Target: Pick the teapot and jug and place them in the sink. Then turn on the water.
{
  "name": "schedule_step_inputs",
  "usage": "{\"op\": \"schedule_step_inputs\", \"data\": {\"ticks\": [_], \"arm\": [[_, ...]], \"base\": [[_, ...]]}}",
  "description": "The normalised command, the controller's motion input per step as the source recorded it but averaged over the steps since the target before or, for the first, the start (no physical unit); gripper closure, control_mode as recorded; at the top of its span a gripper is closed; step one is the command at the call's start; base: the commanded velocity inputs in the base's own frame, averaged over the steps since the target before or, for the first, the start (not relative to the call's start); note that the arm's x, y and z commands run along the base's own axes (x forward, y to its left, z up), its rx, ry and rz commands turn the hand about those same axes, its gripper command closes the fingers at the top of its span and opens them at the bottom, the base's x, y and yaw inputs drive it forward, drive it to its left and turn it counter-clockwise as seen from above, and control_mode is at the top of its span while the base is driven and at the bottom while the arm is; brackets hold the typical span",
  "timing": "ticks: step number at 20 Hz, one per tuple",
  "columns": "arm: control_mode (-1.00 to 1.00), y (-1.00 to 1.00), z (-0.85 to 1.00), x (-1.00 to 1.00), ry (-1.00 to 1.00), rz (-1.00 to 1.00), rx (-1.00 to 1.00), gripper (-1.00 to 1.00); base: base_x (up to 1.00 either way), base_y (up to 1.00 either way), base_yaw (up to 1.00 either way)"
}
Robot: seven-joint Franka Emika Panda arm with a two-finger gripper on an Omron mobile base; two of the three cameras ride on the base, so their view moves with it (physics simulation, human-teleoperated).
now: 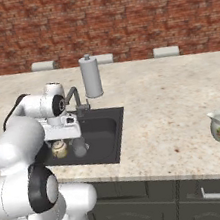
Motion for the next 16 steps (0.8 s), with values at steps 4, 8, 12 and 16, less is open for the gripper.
{"op": "schedule_step_inputs", "data": {"ticks": [4, 8, 12, 16], "arm": [[-1.0, -0.85, 0.65, -0.13, 0.0, 0.0, 0.0, -1.0], [-1.0, -0.84, 0.64, -0.08, 0.0, -0.02, 0.0, -1.0], [-1.0, -0.9, 0.46, -0.09, 0.0, 0.0, 0.0, -1.0], [-1.0, -0.91, 0.22, -0.06, 0.0, 0.0, 0.0, -1.0]], "base": [[0.0, 0.0, 0.0], [0.0, 0.0, 0.0], [0.0, 0.0, 0.0], [0.0, 0.0, 0.0]]}}
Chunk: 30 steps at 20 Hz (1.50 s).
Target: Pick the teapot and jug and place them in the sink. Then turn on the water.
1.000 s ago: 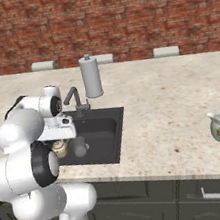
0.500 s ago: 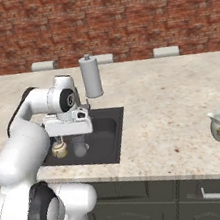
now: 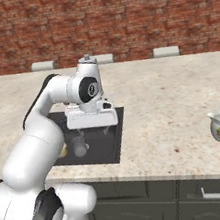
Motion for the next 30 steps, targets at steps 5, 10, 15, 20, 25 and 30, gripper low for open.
{"op": "schedule_step_inputs", "data": {"ticks": [5, 10, 15, 20, 25, 30], "arm": [[-1.0, -0.93, 0.01, -0.08, -0.02, 0.01, 0.0, -1.0], [-1.0, -0.89, 0.0, -0.04, -0.01, 0.03, 0.0, -1.0], [-1.0, -0.46, 0.0, -0.16, 0.0, 0.01, 0.0, -1.0], [-1.0, 0.0, 0.0, -0.41, 0.0, 0.0, 0.0, -1.0], [-1.0, 0.0, 0.0, -0.31, 0.0, 0.0, 0.0, -1.0], [-1.0, 0.0, 0.0, -0.26, 0.0, 0.0, 0.0, -1.0]], "base": [[0.0, 0.0, 0.0], [0.0, 0.0, 0.0], [0.0, 0.0, 0.0], [0.0, 0.0, 0.0], [0.0, 0.0, 0.0], [0.0, 0.0, 0.0]]}}
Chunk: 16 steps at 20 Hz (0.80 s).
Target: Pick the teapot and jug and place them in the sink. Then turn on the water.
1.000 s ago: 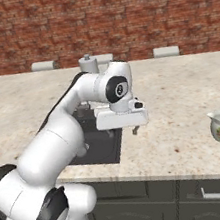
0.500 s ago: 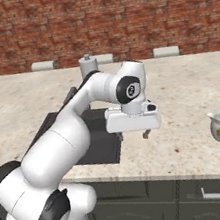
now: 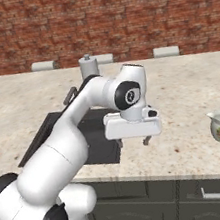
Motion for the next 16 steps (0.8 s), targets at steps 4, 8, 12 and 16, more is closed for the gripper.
{"op": "schedule_step_inputs", "data": {"ticks": [4, 8, 12, 16], "arm": [[1.0, 0.0, 0.0, -0.16, 0.0, 0.0, 0.0, -1.0], [1.0, 0.0, 0.0, 0.0, 0.0, 0.0, 0.0, -1.0], [1.0, 0.0, 0.0, 0.0, 0.0, 0.0, 0.0, -1.0], [1.0, 0.0, 0.0, 0.0, 0.0, 0.0, 0.0, -1.0]], "base": [[-0.2, -0.01, 0.0], [-0.59, -0.63, 0.0], [-0.43, -0.98, 0.0], [-0.06, -1.0, 0.01]]}}
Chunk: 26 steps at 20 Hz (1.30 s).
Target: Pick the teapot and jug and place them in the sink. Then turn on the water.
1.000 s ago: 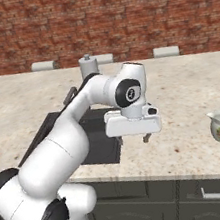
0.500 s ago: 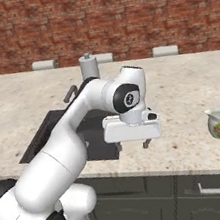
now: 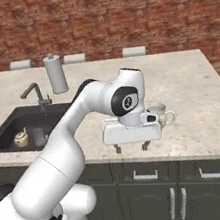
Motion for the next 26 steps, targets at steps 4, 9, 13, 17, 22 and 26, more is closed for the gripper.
{"op": "schedule_step_inputs", "data": {"ticks": [4, 9, 13, 17, 22, 26], "arm": [[1.0, 0.0, 0.0, 0.0, 0.0, 0.0, 0.0, -1.0], [1.0, 0.0, 0.0, 0.0, 0.0, 0.0, 0.0, -1.0], [1.0, 0.0, 0.0, 0.0, 0.0, 0.0, 0.0, -1.0], [1.0, 0.0, 0.0, 0.0, 0.0, 0.0, 0.0, -1.0], [1.0, 0.0, 0.0, 0.0, 0.0, 0.0, 0.0, -1.0], [1.0, 0.0, 0.0, 0.0, 0.0, 0.0, 0.0, -1.0]], "base": [[0.0, -0.99, 0.0], [0.0, -0.87, 0.0], [0.01, -0.79, 0.0], [0.09, -0.59, 0.0], [0.18, -0.15, 0.0], [0.34, 0.0, 0.0]]}}
